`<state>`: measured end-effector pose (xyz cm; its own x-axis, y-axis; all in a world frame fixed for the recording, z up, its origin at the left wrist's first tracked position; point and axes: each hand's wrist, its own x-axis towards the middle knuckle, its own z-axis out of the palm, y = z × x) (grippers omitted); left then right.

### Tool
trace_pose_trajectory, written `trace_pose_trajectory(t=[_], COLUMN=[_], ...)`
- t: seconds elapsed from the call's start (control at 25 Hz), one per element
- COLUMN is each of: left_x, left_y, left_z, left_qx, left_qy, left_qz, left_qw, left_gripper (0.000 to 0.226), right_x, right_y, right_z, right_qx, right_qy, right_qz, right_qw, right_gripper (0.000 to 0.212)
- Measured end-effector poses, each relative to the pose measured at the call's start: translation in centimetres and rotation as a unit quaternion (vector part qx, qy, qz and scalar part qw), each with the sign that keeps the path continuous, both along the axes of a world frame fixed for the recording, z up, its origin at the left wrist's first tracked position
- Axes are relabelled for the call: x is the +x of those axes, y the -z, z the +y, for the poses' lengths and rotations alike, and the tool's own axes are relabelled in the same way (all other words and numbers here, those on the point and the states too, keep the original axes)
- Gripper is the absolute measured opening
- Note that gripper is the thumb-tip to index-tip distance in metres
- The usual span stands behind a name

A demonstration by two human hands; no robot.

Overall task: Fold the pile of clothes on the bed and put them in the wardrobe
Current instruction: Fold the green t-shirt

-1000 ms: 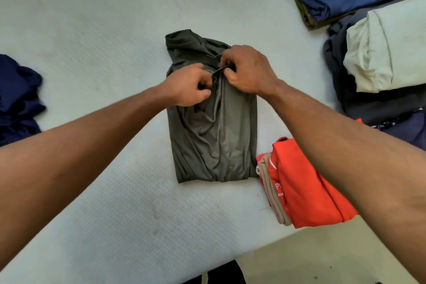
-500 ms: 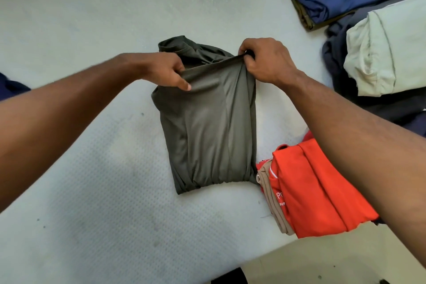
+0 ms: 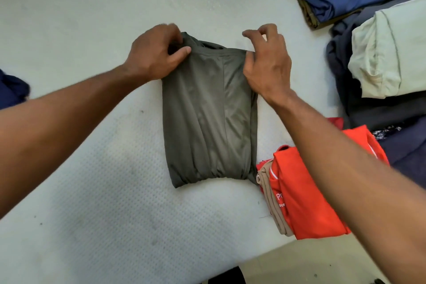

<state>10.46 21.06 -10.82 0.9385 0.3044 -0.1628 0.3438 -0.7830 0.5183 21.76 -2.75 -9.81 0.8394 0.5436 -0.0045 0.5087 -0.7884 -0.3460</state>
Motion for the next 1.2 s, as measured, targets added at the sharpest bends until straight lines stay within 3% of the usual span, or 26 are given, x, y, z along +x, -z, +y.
trace_pose_trajectory(t=[0.12,0.2,0.28,0.4,0.56,0.64,0.8,0.92,1.04,1.12,1.2], left_x=[-2.4,-5.8,-10.7,-18.1,-21.2,-20.0,-16.4,-15.4,-16.8,-19.0,-21.0], left_y=[0.0,-0.2,0.2,1.3,2.7,2.4,0.7,-1.6,-3.9,-5.3,-6.3], left_z=[-2.8,-5.9,-9.7,-14.4,-16.0,-15.9,-14.4,-12.6,-12.4,-13.3,-13.6], left_qx=[0.06,0.073,0.057,0.045,0.084,0.117,0.111,0.052,0.043,-0.045,-0.16], left_qy=[-0.025,-0.009,0.055,0.147,0.149,0.143,0.133,0.129,0.133,0.146,0.138], left_qz=[-0.087,-0.109,-0.095,-0.023,0.063,0.068,0.046,0.123,0.245,0.344,0.389], left_qw=[0.994,0.991,0.992,0.988,0.983,0.98,0.984,0.983,0.959,0.927,0.897], left_gripper=[0.044,0.04,0.041,0.063,0.082,0.072,0.041,0.029,0.015,0.014,0.019], right_x=[-6.8,-12.3,-16.7,-20.0,-20.6,-19.9,-18.3,-17.3,-19.1,-21.4,-22.4], right_y=[-0.2,0.6,1.0,0.8,0.9,1.6,1.8,-1.3,-4.5,-6.3,-7.5], right_z=[0.0,-2.0,-5.2,-9.7,-11.1,-10.6,-8.4,-6.0,-6.0,-7.4,-9.0], right_qx=[0.04,0.027,-0.006,-0.095,-0.177,-0.162,-0.057,-0.115,-0.189,-0.203,-0.176], right_qy=[-0.045,-0.098,-0.143,-0.21,-0.223,-0.22,-0.191,-0.118,-0.175,-0.232,-0.223], right_qz=[0.038,0.061,0.081,0.119,0.097,0.081,0.052,0.118,0.243,0.338,0.449], right_qw=[0.997,0.993,0.986,0.966,0.954,0.959,0.979,0.979,0.935,0.889,0.847], right_gripper=[0.039,0.046,0.061,0.087,0.104,0.094,0.05,0.024,0.025,0.017,0.008])
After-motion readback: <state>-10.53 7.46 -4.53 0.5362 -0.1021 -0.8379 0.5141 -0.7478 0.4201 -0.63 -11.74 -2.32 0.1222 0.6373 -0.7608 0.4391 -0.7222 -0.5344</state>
